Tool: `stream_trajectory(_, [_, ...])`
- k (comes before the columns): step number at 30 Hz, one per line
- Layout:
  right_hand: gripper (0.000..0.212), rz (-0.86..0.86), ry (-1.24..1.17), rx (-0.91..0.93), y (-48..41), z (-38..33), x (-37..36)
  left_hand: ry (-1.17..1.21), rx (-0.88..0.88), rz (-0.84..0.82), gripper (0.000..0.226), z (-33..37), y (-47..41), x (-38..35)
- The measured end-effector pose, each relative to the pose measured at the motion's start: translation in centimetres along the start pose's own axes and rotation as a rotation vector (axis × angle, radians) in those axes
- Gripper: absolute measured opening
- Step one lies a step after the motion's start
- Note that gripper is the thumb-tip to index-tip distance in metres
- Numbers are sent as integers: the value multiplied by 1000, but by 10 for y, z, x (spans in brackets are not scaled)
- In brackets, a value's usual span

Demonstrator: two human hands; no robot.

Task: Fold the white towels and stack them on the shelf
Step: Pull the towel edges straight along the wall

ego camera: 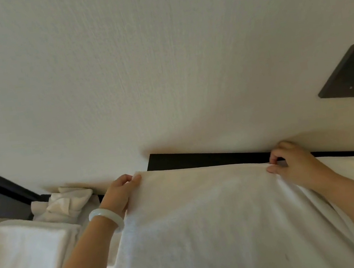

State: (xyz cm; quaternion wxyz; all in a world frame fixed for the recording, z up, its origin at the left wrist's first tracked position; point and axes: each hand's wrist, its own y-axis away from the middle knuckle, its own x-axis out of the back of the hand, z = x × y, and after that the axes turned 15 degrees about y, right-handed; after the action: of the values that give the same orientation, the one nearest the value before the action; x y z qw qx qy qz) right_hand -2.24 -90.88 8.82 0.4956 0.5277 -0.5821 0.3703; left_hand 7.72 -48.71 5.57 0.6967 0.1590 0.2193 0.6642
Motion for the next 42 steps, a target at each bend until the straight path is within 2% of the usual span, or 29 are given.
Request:
stream_trajectory(4, [25, -113, 47, 21, -3, 2, 9, 48, 22, -118, 32, 11, 4, 10])
stream_trajectory(7, [25, -167, 71, -7, -7, 2, 14, 37, 54, -133, 38, 17, 3, 14])
stream_trajectory(13, [32, -357, 62, -51, 0, 6, 45, 44, -67, -166, 24, 32, 14, 14])
stream_trajectory(16, [28, -229, -19, -143, 4, 19, 73, 52, -160, -120, 21, 35, 12, 6])
stream_trajectory(20, [30, -39, 58, -315, 4, 10, 53, -267, -337, 77, 22, 25, -6, -32])
stream_trajectory(22, [27, 60, 122, -334, 9, 1, 25, -395, -344, 171, 23, 19, -15, -43])
stream_trajectory(26, [6, 292, 218, -304, 21, -5, -17, -355, -316, 270, 24, 12, -23, -43])
stream_trajectory(32, [6, 246, -157, -420, 19, -7, -9, -284, -361, 353, 25, 4, -26, -44])
stream_trajectory(35, [21, 318, 133, -349, 22, -21, -7, -255, -355, 368, 27, 2, -28, -46])
stream_trajectory(38, [25, 433, 217, -88, 33, -49, -24, -267, -398, 366, 25, 1, -29, -47])
stream_trajectory(40, [24, 365, 199, 55, 40, -59, -42, -263, -421, 374, 23, 1, -28, -47])
stream_trajectory(42, [37, 210, 163, 82, 42, -60, -54, -264, -420, 378, 23, 1, -29, -45])
